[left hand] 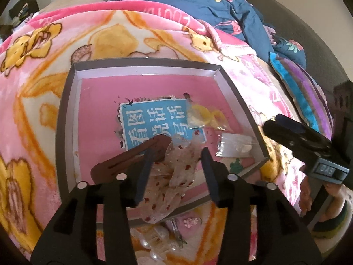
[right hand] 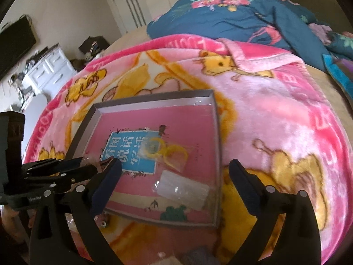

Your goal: Organize jewelry

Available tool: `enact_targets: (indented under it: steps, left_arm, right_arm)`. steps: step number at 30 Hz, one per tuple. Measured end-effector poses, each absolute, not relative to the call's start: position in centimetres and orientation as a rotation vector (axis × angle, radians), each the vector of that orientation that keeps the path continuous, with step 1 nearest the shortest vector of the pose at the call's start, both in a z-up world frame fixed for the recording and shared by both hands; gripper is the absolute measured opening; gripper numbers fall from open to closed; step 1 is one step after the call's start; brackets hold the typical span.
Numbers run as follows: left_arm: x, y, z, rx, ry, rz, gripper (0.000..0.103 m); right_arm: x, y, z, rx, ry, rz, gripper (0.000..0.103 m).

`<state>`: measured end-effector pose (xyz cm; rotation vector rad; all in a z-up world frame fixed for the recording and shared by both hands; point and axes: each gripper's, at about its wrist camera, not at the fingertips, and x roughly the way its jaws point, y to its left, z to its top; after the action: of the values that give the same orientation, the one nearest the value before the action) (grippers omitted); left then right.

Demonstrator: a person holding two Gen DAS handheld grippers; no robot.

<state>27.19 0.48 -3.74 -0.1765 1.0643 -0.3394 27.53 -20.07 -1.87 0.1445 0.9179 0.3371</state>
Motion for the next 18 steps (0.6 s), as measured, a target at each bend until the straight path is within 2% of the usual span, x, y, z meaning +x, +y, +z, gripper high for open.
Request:
enact_targets:
  steps: [10,15,18]
  left_arm:
    - [26.4,0.7,-1.6,-0.177,1.022,-0.331,0.062]
    - [25.5,1.1,-0.5,-0.178,1.003,-0.316,0.066]
    - [24.7,1.4,0.6,-0.181,0.983,-0.304,0.074]
  right_arm:
    - [24.4,-22.5,0.7,0.18,0.85,0.296,0.098]
    - [23.4,-22.6,1.8,0.177,0.825,0.302,0.098]
    - [22.8,-22.6,2.5,0.176,0.808,0.308,0.099]
